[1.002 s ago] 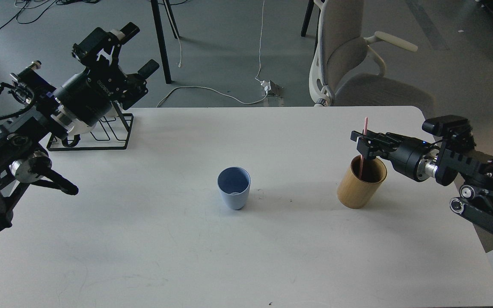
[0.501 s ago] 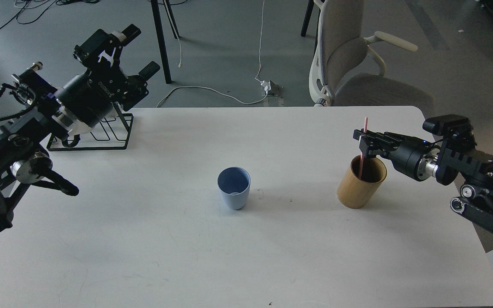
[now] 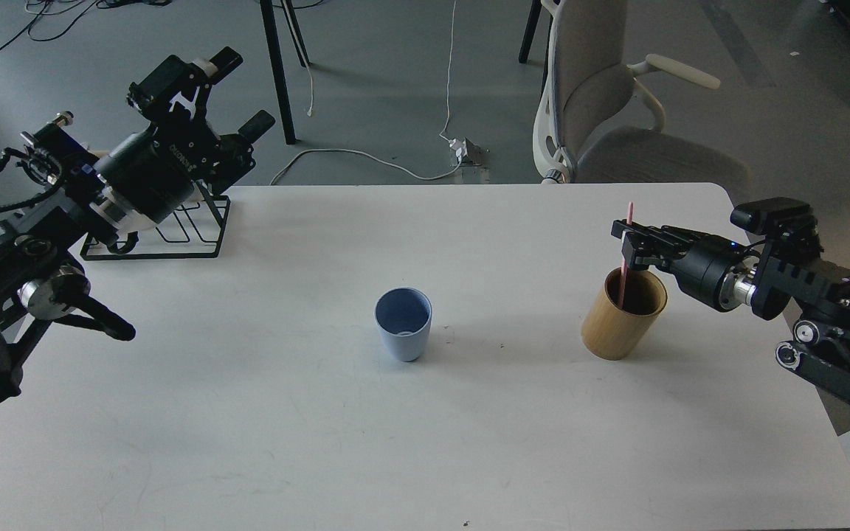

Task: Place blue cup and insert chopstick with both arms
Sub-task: 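Reach the right gripper to the straw in the brown cup and grasp it, then pull the straw up out of the brown cup with the right gripper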

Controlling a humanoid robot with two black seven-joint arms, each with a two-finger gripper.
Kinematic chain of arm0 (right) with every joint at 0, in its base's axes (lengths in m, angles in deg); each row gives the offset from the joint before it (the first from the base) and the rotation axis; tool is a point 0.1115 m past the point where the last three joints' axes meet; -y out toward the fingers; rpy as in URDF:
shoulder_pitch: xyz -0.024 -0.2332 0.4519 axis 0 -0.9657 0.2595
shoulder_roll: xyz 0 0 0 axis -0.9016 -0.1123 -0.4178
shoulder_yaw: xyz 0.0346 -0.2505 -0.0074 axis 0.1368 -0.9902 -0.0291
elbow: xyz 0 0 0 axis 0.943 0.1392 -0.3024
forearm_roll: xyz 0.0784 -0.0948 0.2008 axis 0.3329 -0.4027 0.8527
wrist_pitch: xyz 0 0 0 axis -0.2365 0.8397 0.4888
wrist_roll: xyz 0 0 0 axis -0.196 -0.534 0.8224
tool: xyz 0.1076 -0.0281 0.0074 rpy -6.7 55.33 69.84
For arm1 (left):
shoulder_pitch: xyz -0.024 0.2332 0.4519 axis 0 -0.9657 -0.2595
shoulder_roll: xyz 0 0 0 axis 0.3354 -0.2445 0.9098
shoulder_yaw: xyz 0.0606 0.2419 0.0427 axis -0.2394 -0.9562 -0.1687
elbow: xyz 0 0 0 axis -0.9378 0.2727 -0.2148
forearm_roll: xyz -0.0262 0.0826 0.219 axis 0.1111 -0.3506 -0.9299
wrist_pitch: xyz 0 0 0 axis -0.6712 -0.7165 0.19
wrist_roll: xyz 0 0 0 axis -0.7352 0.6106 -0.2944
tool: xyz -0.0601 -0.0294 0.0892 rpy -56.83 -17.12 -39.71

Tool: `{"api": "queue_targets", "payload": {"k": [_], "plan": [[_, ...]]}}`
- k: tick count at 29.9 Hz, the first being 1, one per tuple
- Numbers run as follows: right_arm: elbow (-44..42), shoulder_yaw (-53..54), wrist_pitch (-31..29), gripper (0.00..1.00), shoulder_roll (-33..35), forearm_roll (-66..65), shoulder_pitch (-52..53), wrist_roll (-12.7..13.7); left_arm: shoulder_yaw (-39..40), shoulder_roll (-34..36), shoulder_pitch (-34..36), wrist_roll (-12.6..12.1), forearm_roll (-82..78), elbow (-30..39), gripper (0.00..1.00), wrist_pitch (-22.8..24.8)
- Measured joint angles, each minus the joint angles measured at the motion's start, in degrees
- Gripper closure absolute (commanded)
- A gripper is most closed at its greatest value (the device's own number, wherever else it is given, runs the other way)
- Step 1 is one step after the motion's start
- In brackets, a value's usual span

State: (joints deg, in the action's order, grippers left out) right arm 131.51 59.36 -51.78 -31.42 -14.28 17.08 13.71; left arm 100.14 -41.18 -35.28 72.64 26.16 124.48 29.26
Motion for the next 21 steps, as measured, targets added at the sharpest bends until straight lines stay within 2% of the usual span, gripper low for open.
{"api": "queue_targets", "payload": {"k": [21], "plan": [[3.48, 1.44, 2.13, 0.97, 3.63, 0.12, -0.02, -0.03, 0.0, -0.17, -0.32, 0.0, -0.1, -0.09, 0.05, 0.0]]}}
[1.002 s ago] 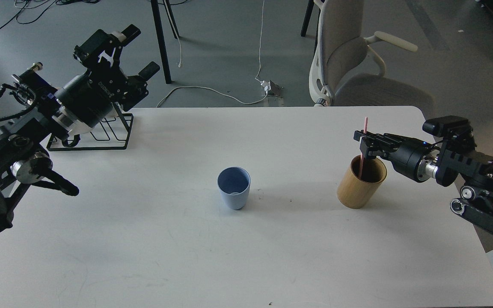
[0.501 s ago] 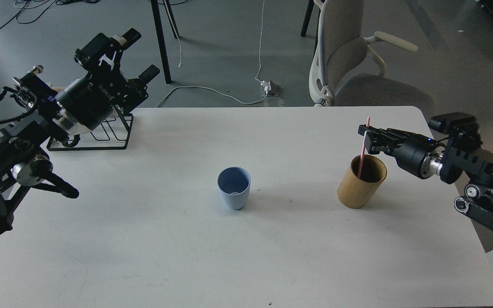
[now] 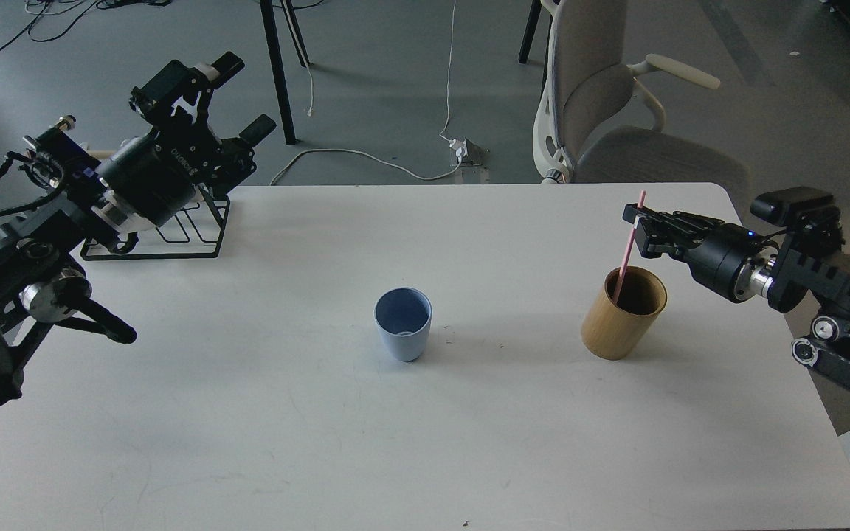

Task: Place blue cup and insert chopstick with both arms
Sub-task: 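Pull the straw up out of the brown cup with the right gripper, then move the straw over the blue cup and lower it inside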

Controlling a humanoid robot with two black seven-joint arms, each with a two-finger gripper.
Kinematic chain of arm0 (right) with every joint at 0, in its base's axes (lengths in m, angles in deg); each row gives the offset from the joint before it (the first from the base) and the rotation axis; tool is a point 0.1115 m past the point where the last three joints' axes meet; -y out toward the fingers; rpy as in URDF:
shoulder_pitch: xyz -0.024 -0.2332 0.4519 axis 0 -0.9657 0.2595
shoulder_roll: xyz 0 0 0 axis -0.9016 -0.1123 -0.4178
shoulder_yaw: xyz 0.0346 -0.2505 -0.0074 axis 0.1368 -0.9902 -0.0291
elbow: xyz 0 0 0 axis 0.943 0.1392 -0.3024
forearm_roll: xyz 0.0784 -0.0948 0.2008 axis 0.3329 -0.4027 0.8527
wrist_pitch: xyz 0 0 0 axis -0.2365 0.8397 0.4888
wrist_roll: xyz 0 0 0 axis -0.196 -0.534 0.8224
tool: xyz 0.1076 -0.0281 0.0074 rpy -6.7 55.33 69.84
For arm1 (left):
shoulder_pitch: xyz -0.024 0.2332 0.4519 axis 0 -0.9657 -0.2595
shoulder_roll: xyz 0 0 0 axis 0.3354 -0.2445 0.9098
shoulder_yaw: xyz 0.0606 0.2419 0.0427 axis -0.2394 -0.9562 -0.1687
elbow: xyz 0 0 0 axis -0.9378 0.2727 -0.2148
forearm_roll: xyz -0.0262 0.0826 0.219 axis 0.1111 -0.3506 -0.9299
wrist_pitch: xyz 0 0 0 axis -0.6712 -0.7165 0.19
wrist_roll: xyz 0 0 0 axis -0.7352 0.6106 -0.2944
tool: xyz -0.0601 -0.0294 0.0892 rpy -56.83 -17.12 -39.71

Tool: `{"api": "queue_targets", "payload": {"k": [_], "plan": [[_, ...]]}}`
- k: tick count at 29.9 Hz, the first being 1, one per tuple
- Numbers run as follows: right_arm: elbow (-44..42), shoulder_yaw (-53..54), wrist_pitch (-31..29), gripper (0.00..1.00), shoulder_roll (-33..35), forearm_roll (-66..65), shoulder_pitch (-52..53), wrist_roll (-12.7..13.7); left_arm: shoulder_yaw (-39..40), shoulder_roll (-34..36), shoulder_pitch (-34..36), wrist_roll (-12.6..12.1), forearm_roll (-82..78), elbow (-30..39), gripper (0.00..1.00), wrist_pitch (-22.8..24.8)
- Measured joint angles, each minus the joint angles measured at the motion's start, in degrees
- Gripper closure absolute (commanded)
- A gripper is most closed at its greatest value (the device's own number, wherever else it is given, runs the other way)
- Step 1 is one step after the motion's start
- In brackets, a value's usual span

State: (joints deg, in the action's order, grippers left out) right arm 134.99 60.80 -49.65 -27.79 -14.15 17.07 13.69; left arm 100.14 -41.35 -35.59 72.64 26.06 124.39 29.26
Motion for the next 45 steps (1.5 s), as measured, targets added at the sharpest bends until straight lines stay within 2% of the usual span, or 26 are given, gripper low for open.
{"api": "queue_targets", "payload": {"k": [14, 21, 25, 35, 41, 45], "plan": [[12.84, 9.33, 0.01, 0.99, 11.28, 1.3, 1.32, 0.89, 0.0, -0.83, -0.35, 0.0, 0.0, -0.2, 0.05, 0.0], [15.04, 10.66, -0.46, 0.99, 12.16, 7.85, 9.95, 0.89, 0.04, -2.37, -0.35, 0.0, -0.09, -1.48, 0.05, 0.0], [13.72, 6.51, -0.54, 0.99, 3.63, 9.24, 15.67, 0.47, 0.09, -2.62, -0.34, 0.0, -0.07, -2.09, 0.05, 0.0], [1.31, -12.76, 0.25, 0.99, -20.95, 7.58, 28.12, 0.18, 0.51, -2.63, -1.25, 0.01, 0.51, -4.94, 0.04, 0.0], [-4.53, -16.76, 0.3, 0.99, -30.7, 5.3, 29.2, 0.27, 0.71, -2.55, -1.25, 0.01, 0.53, -5.09, 0.04, -0.01], [-6.74, -19.45, 0.3, 0.99, -33.32, 4.81, 29.8, 0.35, 0.71, -2.56, -1.25, 0.01, 0.54, -5.11, 0.04, 0.0]]}}
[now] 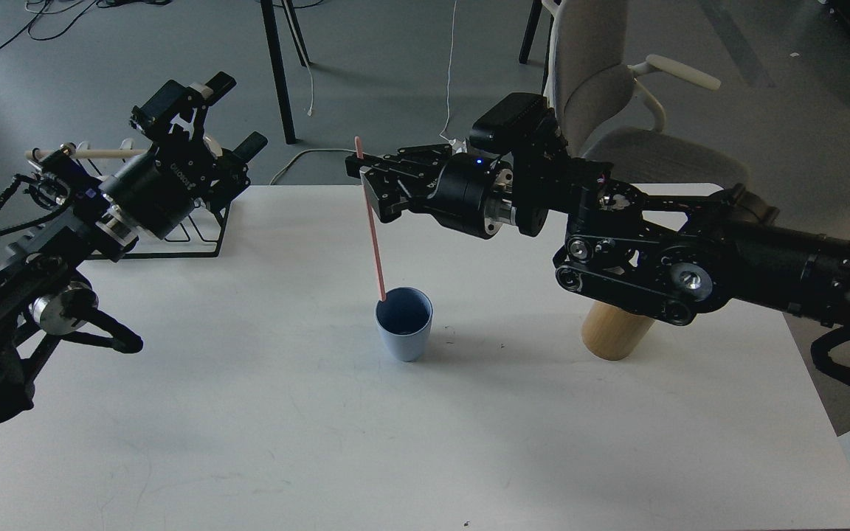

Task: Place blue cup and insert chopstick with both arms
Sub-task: 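Move the straw over the blue cup and lower it inside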

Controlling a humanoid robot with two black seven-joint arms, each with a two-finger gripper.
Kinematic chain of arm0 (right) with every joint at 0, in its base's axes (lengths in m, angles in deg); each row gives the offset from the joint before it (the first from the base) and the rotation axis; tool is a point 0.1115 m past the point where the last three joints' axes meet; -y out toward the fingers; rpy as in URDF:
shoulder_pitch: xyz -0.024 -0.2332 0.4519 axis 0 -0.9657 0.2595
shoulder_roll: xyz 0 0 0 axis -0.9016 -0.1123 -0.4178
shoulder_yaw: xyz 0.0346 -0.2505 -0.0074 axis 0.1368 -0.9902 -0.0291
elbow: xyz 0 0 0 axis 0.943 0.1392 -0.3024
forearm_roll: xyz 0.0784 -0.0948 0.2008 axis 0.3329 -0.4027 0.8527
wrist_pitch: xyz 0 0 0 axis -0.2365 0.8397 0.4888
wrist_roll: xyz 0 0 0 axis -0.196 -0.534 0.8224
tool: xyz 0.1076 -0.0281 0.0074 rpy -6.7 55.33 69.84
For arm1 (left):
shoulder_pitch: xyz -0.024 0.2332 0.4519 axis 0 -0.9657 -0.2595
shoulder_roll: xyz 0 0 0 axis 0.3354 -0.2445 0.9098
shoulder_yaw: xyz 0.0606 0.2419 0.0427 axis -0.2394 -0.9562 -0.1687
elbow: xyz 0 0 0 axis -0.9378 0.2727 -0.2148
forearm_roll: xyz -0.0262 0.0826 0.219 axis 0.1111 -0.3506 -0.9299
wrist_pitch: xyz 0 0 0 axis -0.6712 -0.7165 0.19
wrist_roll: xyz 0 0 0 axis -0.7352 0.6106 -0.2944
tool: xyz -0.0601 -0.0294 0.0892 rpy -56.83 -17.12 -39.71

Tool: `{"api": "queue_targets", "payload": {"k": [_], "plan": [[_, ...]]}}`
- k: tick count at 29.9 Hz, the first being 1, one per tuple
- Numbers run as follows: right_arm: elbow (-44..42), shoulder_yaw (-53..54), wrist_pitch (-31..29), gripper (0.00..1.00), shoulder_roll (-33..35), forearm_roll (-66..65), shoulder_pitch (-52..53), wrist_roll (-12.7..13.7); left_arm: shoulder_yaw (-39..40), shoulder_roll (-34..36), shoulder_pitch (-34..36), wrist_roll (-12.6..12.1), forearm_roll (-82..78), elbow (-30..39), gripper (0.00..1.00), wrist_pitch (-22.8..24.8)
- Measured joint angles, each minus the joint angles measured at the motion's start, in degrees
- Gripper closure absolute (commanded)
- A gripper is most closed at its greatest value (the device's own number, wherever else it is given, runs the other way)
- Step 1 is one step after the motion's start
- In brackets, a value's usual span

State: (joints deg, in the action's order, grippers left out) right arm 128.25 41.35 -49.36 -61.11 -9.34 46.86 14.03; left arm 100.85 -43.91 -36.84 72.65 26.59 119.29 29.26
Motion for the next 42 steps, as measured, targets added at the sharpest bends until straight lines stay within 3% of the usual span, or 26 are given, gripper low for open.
{"api": "queue_targets", "payload": {"k": [10, 18, 25, 31, 33, 35, 37, 42], "plan": [[-2.24, -2.92, 0.0, 0.98, -2.0, -0.79, -0.59, 0.19, 0.0, -0.08, -0.16, 0.0, 0.0, -0.14, 0.03, 0.0], [-3.29, -3.96, 0.0, 0.9, -2.08, -2.25, -2.3, 0.19, -0.08, -0.01, -0.16, 0.0, 0.0, -0.23, 0.03, 0.0], [-3.39, -5.07, 0.02, 0.7, -2.11, -2.28, -2.35, 0.3, -0.18, -0.15, -0.2, 0.0, 0.0, -0.77, 0.03, 0.0], [-3.21, -4.75, 0.07, 0.4, -2.11, -1.96, -1.98, 0.37, -0.04, -0.11, -0.2, -0.01, 0.0, -0.81, 0.03, 0.0], [-2.95, -4.33, 0.13, 0.24, -2.11, -1.6, -1.92, 0.37, -0.02, -0.11, -0.18, -0.01, 0.0, -0.81, 0.03, 0.0], [-2.74, -2.93, 0.32, 0.18, -2.0, -1.0, -1.89, 0.38, 0.0, -0.45, -0.09, -0.01, 0.0, -0.81, 0.03, 0.0], [-2.74, 0.16, 0.54, 0.03, -1.63, 0.94, -1.84, 0.46, 0.0, -0.82, 0.03, -0.01, 0.0, -0.79, 0.03, 0.0], [-2.57, 9.86, 0.69, 0.03, 0.71, 16.46, -1.82, 0.55, 0.11, -1.1, 0.15, -0.01, 0.0, -0.78, 0.03, 0.0]]}}
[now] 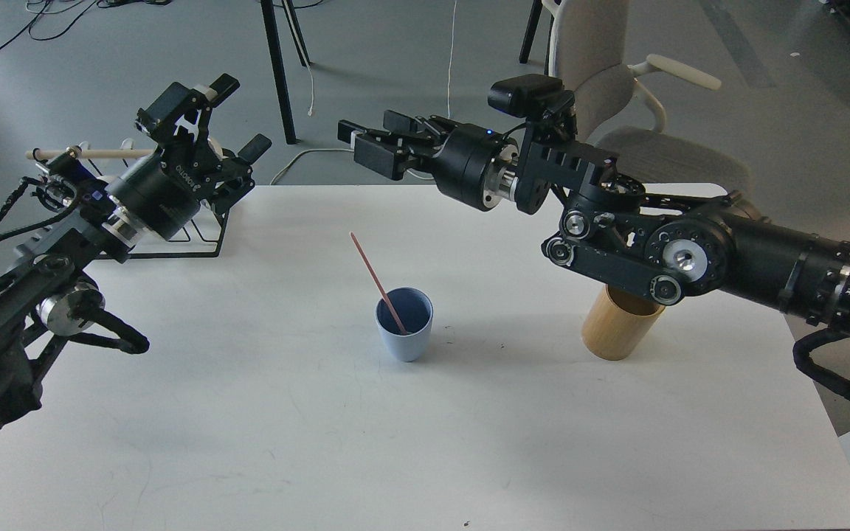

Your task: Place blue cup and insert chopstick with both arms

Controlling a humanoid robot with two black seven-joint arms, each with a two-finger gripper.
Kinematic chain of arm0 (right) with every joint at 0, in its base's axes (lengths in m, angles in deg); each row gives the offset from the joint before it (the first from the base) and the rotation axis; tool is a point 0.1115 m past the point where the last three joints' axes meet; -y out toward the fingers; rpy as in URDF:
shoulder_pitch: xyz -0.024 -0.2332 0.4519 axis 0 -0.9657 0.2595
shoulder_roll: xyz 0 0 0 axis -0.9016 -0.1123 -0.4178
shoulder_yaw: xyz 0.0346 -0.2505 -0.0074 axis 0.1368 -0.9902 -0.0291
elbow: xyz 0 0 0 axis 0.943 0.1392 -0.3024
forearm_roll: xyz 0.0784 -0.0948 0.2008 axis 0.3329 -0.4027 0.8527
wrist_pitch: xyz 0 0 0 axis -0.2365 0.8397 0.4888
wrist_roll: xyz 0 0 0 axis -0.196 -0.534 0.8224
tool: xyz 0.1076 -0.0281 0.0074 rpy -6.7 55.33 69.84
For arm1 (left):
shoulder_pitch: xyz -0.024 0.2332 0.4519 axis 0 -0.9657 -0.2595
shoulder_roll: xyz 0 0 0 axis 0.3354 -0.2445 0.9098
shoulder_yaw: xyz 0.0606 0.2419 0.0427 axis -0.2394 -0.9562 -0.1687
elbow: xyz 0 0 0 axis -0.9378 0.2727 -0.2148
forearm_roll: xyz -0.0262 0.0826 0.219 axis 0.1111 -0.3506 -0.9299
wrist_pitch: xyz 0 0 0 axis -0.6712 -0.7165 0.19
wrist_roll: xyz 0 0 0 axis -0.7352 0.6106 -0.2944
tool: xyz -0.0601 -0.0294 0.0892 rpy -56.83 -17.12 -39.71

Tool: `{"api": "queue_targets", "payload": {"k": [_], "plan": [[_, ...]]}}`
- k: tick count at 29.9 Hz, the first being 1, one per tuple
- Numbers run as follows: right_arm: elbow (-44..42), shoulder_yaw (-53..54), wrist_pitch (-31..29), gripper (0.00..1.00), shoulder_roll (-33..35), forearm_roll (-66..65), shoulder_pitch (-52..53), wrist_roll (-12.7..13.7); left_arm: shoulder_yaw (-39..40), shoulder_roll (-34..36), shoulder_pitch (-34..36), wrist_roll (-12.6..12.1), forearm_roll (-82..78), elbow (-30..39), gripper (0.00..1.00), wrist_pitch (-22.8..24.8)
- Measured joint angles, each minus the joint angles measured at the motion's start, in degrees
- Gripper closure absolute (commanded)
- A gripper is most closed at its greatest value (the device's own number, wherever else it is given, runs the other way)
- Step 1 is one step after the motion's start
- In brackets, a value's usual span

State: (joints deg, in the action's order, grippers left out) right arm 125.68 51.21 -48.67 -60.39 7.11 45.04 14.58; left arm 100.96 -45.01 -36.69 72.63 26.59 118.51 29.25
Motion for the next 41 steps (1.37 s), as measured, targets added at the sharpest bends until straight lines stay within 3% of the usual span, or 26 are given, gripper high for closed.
{"api": "queue_targets", "payload": {"k": [5, 11, 16, 20, 24, 27, 41], "plan": [[0.46, 11.0, 0.04, 0.03, 5.0, 18.38, -2.02, 0.0, 0.62, -0.04, 0.49, 0.0, 1.01, 0.01, 0.03, 0.0], [1.74, 26.88, -2.27, 0.02, 9.6, 31.82, -12.0, -0.04, 1.85, -0.08, 0.94, 0.0, 4.58, 0.0, 0.03, 0.0], [3.32, 41.28, -9.99, 0.02, 10.09, 39.35, -22.79, -0.3, 1.83, -0.12, 1.91, 0.0, 5.0, 0.0, 0.03, 0.0], [4.2, 48.33, -20.88, 0.02, 12.12, 40.9, -30.07, -0.7, 1.66, -0.11, 2.38, 0.0, 5.01, 0.0, 0.03, 0.01], [5.26, 52.16, -32.53, 0.02, 13.55, 42.21, -35.57, -0.85, 1.26, 0.01, 2.62, 0.0, 5.0, 0.0, 0.03, 0.01], [5.25, 53.61, -36.79, 0.02, 13.84, 43.82, -37.86, -0.93, 0.99, 0.1, 2.62, 0.0, 4.95, 0.0, 0.03, 0.01], [5.03, 54.13, -37.66, 0.01, 13.12, 44.77, -41.8, -1.4, 1.03, 0.19, 2.38, 0.0, 5.01, 0.42, 0.03, 0.01]]}}
